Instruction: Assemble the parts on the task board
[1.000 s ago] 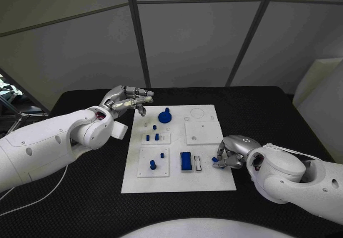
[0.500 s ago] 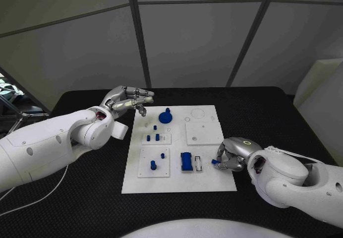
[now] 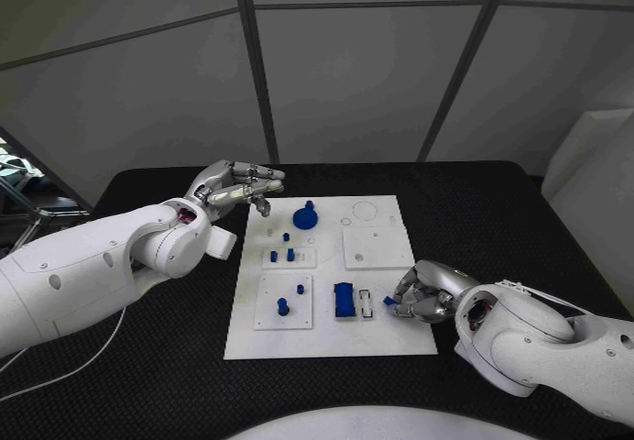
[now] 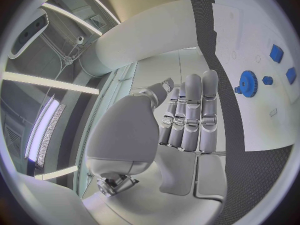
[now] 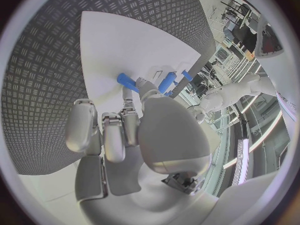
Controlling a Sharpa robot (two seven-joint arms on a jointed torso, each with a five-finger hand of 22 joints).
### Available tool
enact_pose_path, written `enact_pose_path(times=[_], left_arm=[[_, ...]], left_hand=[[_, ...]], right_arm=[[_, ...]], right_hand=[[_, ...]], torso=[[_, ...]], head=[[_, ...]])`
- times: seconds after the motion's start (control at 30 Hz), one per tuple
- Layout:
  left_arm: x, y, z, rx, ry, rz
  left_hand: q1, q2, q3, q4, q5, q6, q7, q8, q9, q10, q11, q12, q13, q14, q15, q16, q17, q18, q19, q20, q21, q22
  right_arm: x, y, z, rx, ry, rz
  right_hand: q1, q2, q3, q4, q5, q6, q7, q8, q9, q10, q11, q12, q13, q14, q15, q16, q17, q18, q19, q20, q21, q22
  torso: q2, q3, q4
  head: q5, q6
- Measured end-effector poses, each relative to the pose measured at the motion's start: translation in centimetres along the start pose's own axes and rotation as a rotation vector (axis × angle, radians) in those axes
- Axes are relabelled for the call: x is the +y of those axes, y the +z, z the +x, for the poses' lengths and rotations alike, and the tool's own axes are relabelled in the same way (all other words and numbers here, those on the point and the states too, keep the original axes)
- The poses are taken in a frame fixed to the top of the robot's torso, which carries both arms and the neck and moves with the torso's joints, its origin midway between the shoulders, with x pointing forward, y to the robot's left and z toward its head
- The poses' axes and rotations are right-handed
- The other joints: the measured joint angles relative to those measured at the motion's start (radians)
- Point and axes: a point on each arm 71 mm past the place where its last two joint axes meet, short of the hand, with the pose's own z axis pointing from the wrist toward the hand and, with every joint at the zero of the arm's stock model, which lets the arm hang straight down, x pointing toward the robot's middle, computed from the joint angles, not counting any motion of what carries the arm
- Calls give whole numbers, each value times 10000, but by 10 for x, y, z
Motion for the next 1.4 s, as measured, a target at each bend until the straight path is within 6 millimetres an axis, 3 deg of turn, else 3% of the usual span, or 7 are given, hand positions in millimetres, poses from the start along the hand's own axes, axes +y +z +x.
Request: enact_pose_path(times=[0.37, 0.57, 0.63, 0.87, 1.1, 1.4], left_arm=[[0, 0, 0, 6, -2, -2], [0, 0, 0, 11, -3, -4], [0, 0, 0, 10, -3, -6], [0, -1, 0, 19, -5, -10], [0, -1, 1, 34, -10, -18], [0, -1, 1, 74, -21, -54]], left_hand=[[0, 0, 0, 0, 0, 0, 0, 0, 0, 0, 0, 0, 0, 0, 0, 0, 1, 0, 0, 0, 0, 1], [0, 0, 0, 0, 0, 0, 0, 0, 0, 0, 0, 0, 0, 0, 0, 0, 1, 0, 0, 0, 0, 1], [0, 0, 0, 0, 0, 0, 0, 0, 0, 0, 0, 0, 0, 0, 0, 0, 1, 0, 0, 0, 0, 1], [0, 0, 0, 0, 0, 0, 0, 0, 0, 1, 0, 0, 0, 0, 0, 0, 2, 0, 0, 0, 0, 2], [0, 0, 0, 0, 0, 0, 0, 0, 0, 1, 0, 0, 0, 0, 0, 0, 2, -1, 0, 0, 0, 2], [41, 40, 0, 0, 0, 0, 0, 0, 0, -43, 33, 41, -12, -1, 1, 0, -20, 0, 0, 0, -41, -3]], right_arm=[[13, 2, 2, -102, 925, -124], [19, 4, 3, -225, 1331, -226], [20, 5, 4, -234, 1442, -259], [22, 11, 8, 43, 1462, -173], [26, 16, 14, 523, 1216, -77], [28, 25, 13, 623, 913, 11]], right_hand=[[-379, -273, 374, 122, -61, 5, -5, 12, 12, 36, -36, 37, -223, 16, -16, 0, -1, 0, 0, 0, 1, 36], [-611, -418, 536, 258, -42, 10, -10, 14, 196, 55, -56, 38, -214, 16, -19, 0, -1, 0, 4, 5, 49, 51], [-802, -557, 598, 305, 433, 80, -12, 17, 254, 70, -71, 78, -214, 17, -19, 0, -2, 1, 35, 36, 49, 50], [-1411, -690, 345, 698, 974, 220, -83, 122, 335, 49, -50, 25, -215, 15, -19, 0, -2, 1, 35, 36, 48, -1], [-1601, -721, 216, 828, 1054, 413, -182, 207, 456, 10, -88, -9, -215, -24, -55, 0, -2, 0, 34, 36, 48, -7], [-1627, -697, 161, 883, 1055, 443, -191, 274, 511, 11, -88, -9, -215, -25, -53, 0, -3, 1, 34, 36, 48, -6]], torso=[[2, -2, 0], [2, 5, -6], [2, 6, -8], [2, 5, -13], [3, 2, -12], [-4, 1, -11]], head=[[29, -35], [46, -36], [53, -36], [68, -37], [82, -65], [123, -87]])
